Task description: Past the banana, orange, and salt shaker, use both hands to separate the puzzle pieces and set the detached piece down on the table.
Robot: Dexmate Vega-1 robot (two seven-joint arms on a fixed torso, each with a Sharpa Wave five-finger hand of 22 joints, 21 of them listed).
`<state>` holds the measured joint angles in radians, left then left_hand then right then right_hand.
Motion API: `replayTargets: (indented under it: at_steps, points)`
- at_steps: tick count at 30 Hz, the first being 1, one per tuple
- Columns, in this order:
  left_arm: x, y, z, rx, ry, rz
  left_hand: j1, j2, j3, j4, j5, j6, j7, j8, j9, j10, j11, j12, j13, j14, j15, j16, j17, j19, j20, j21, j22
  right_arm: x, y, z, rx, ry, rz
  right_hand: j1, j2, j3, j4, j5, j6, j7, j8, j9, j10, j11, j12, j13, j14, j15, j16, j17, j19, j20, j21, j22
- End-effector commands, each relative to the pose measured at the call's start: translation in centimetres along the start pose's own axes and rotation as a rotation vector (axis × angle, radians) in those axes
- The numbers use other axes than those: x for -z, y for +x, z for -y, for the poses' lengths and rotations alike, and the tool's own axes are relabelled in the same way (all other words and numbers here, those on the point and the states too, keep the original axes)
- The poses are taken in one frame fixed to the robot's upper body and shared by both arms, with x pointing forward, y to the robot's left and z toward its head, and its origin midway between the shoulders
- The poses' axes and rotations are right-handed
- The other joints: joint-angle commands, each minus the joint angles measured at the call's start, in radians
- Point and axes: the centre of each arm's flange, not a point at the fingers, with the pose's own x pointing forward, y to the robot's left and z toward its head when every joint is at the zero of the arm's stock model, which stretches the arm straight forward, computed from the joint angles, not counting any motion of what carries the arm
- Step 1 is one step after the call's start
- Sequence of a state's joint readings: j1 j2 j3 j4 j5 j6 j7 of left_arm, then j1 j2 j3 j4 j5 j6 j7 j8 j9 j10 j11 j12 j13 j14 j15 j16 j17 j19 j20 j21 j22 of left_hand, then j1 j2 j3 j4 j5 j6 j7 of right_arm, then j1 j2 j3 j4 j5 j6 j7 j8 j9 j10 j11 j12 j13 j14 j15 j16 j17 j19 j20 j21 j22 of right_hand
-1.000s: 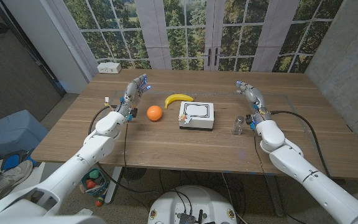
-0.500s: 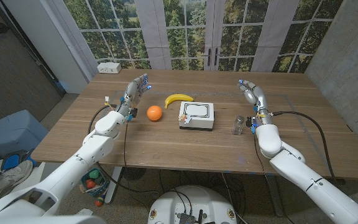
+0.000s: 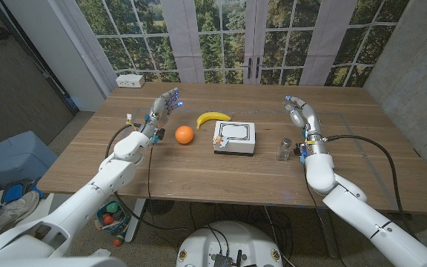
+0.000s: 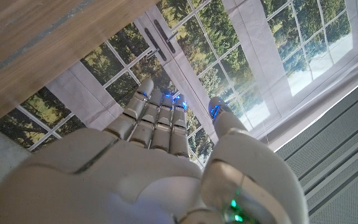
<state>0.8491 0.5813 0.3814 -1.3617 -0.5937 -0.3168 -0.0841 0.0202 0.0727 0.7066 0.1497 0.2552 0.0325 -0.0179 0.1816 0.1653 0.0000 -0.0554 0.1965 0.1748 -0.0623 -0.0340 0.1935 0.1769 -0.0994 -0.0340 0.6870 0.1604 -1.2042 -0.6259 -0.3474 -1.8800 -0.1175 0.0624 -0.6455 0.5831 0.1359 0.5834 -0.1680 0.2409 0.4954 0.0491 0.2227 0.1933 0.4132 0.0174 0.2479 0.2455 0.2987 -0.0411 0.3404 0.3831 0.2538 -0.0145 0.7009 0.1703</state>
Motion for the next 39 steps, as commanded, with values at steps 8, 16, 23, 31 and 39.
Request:
replayTargets:
  at_steps: [8, 16, 23, 31, 39]
  points:
    - [-0.7, 0.4, 0.5, 0.025, 0.014, 0.009, 0.011, 0.074, 0.002, -0.008, 0.005, 0.014, 0.001, 0.005, 0.004, 0.007, 0.001, 0.002, 0.001, 0.007, -0.028, 0.002, 0.001, 0.008, -0.003, -0.011, 0.003, -2.3, -2.6, 0.2, 0.024, -0.182, 0.044, 0.011, 0.015, -0.013, -0.003, 0.008, 0.020, -0.007, 0.004, 0.003, 0.018, -0.011, 0.007, 0.009, 0.011, -0.024, 0.018, 0.015, 0.014, 0.013, -0.005, 0.004]
    - [-1.2, 0.7, 0.7, 0.045, 0.030, 0.016, 0.012, 0.074, 0.003, -0.011, 0.004, 0.018, 0.001, 0.005, 0.004, 0.007, -0.002, 0.001, 0.001, 0.009, -0.027, 0.001, 0.001, 0.012, 0.000, -0.015, 0.004, -3.6, -3.6, 0.1, 0.035, -0.263, 0.092, 0.020, 0.017, -0.018, -0.004, 0.011, 0.030, -0.019, 0.005, 0.004, 0.027, -0.019, 0.011, 0.014, 0.019, -0.038, 0.030, 0.024, 0.026, 0.019, -0.002, 0.006]
    - [-1.4, 0.6, 0.9, 0.050, 0.028, 0.019, 0.013, 0.073, 0.004, -0.013, 0.004, 0.021, 0.001, 0.005, 0.005, 0.009, -0.004, 0.001, 0.002, 0.012, -0.027, 0.001, 0.000, 0.015, 0.005, -0.019, 0.004, -4.3, -4.8, -0.2, 0.081, -0.308, 0.137, 0.053, 0.015, -0.023, -0.014, 0.018, 0.057, -0.033, 0.011, 0.005, 0.057, -0.034, 0.024, 0.022, 0.046, -0.058, 0.055, 0.038, 0.053, 0.018, 0.006, 0.008]
    - [-1.4, 0.5, 0.9, 0.051, 0.023, 0.019, 0.013, 0.070, 0.004, -0.015, 0.003, 0.026, 0.000, 0.005, 0.005, 0.012, -0.003, 0.001, 0.002, 0.014, -0.026, 0.000, 0.000, 0.019, 0.008, -0.025, 0.004, -5.0, -6.2, -0.7, 0.141, -0.371, 0.191, 0.168, -0.023, -0.029, -0.028, 0.031, 0.132, -0.060, 0.028, 0.006, 0.130, -0.053, 0.054, 0.039, 0.102, -0.091, 0.108, 0.063, 0.104, 0.001, 0.025, 0.011]
    - [-1.6, 0.3, 0.7, 0.055, 0.024, 0.023, 0.014, 0.067, 0.004, -0.019, 0.002, 0.032, 0.001, 0.005, 0.005, 0.016, 0.004, 0.002, 0.002, 0.019, -0.016, -0.001, -0.001, 0.027, 0.012, -0.029, 0.004, -5.9, -7.3, -1.1, 0.121, -0.422, 0.209, 0.185, -0.039, -0.045, -0.021, 0.028, 0.150, -0.067, 0.031, 0.006, 0.142, -0.061, 0.060, 0.045, 0.106, -0.099, 0.122, 0.074, 0.112, 0.004, 0.029, 0.012]
